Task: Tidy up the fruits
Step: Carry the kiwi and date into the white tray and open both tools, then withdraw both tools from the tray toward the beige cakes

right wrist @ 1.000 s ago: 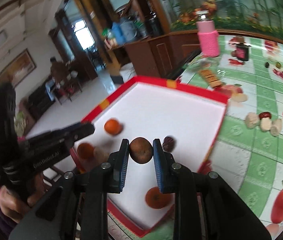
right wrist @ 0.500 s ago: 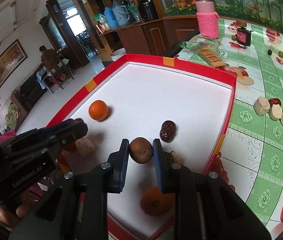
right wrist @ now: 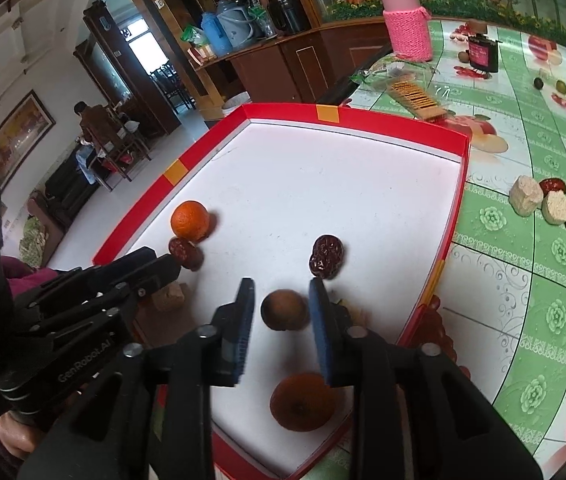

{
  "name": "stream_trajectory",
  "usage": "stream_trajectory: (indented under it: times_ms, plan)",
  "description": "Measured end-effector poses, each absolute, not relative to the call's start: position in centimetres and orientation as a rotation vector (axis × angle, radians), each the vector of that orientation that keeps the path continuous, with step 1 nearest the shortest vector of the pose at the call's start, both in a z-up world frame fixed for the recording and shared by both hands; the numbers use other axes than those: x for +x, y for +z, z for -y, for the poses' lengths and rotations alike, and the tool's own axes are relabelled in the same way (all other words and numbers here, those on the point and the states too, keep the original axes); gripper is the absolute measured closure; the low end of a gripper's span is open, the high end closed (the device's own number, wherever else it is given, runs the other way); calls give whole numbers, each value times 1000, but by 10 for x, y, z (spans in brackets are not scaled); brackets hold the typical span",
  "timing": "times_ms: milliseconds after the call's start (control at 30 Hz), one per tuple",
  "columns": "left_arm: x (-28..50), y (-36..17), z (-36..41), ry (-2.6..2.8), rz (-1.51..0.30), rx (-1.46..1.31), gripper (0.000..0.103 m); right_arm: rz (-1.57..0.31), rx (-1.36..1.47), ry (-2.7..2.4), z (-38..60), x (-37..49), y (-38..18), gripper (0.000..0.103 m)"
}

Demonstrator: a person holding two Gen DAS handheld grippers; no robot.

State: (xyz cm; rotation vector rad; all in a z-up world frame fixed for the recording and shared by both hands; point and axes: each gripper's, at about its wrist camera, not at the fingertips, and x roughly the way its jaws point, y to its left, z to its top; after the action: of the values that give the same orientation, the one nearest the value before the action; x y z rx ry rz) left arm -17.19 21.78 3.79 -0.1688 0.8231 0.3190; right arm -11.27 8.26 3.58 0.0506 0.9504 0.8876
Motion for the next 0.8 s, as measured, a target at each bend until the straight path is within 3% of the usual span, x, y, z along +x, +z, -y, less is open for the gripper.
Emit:
stream_trajectory:
  times_ms: [100, 233, 567, 800]
  plan:
    - [-172, 39, -217, 324, -822, -160, 66, -929, 83, 899, -76, -112, 40, 60]
    - [-172, 40, -215, 345, -818, -139, 51, -896, 109, 899, -69, -113, 45, 59]
    - [-173, 47, -211, 383, -801, -115, 26, -879, 163, 844, -40, -103, 47, 57]
    - [-170, 52, -206, 383, -798, -101, 25, -838, 201, 754, 10, -91, 53, 57]
